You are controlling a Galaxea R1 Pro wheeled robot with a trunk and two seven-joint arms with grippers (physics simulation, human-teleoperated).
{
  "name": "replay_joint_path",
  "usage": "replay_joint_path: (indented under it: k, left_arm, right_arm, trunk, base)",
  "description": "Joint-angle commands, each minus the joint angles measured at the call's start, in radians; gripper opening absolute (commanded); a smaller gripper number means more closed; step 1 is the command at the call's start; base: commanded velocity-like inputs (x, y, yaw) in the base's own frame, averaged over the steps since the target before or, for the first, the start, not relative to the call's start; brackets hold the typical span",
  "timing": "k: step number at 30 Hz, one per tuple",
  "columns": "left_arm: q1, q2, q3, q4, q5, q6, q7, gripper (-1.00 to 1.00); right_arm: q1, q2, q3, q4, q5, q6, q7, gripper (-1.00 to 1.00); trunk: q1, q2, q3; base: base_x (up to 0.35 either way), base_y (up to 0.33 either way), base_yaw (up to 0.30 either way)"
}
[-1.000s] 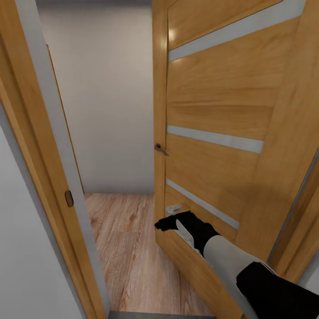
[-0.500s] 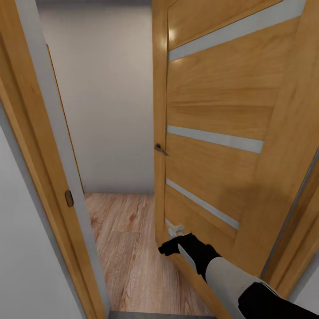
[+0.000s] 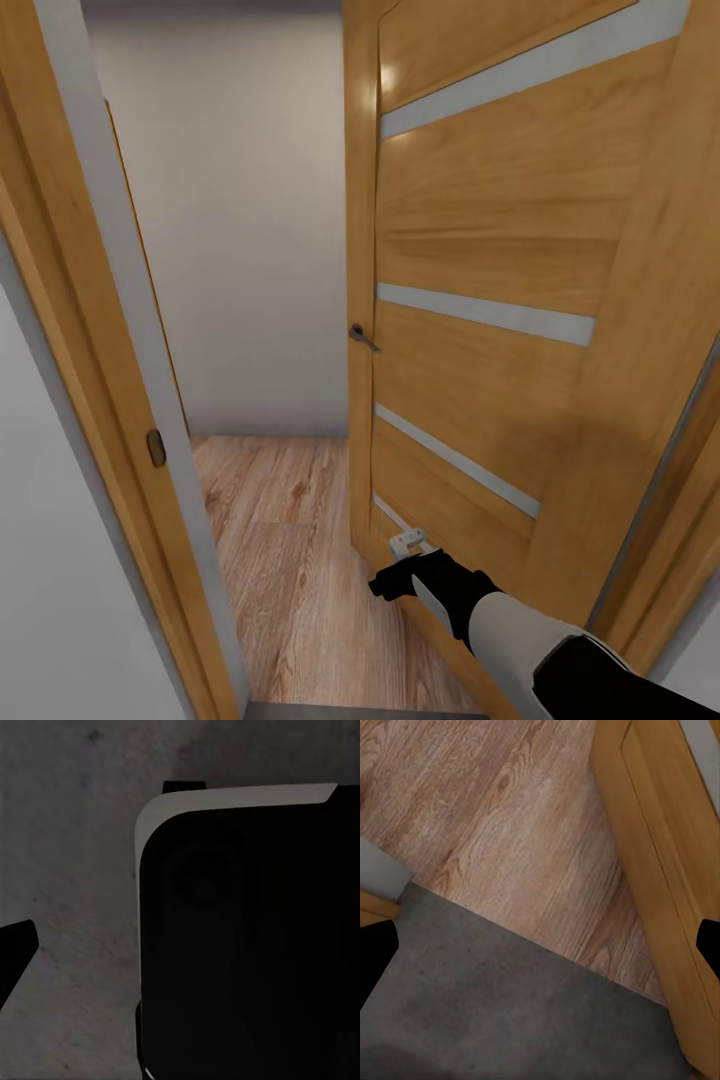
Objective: Move the two storage containers from the living room to the garage. In the garage, place one container on the floor and stack the other container on top of it (either order is fine).
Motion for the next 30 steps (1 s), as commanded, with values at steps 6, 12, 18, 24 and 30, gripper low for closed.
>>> replay_joint_path:
  k: [6, 12, 18, 24, 30]
  left_arm:
    - [0.000, 0.000, 0.004, 0.000, 0.003, -0.003, 0.000, 1.00]
    - [0.000, 0.000, -0.001, 0.000, -0.002, -0.003, 0.000, 1.00]
    - [0.000, 0.000, 0.002, 0.000, 0.001, -0.003, 0.000, 1.00]
    - [0.000, 0.000, 0.004, 0.000, 0.002, -0.002, 0.000, 1.00]
    - [0.000, 0.002, 0.005, 0.000, 0.003, -0.002, 0.000, 1.00]
  right_arm:
    - [-0.001, 0.000, 0.006, -0.008, -0.008, 0.003, 0.000, 1.00]
    - [-0.001, 0.000, 0.006, -0.012, -0.008, 0.003, 0.000, 1.00]
    - [-0.001, 0.000, 0.006, -0.012, -0.008, 0.002, 0.000, 1.00]
    - [-0.001, 0.000, 0.006, -0.011, -0.008, 0.001, -0.001, 1.00]
    - [-0.001, 0.000, 0.006, -0.008, -0.010, -0.010, 0.000, 1.00]
  trunk:
    - [0.000, -0.001, -0.001]
    - [0.000, -0.001, -0.001]
    - [0.000, -0.001, -0.001]
    - [0.000, -0.001, -0.001]
    - [0.000, -0.001, -0.001]
  base:
    - [0.000, 0.000, 0.000]
    - [0.000, 0.000, 0.000]
    - [0.000, 0.000, 0.000]
    - [0.000, 0.000, 0.000]
    - [0.060, 0.000, 0.000]
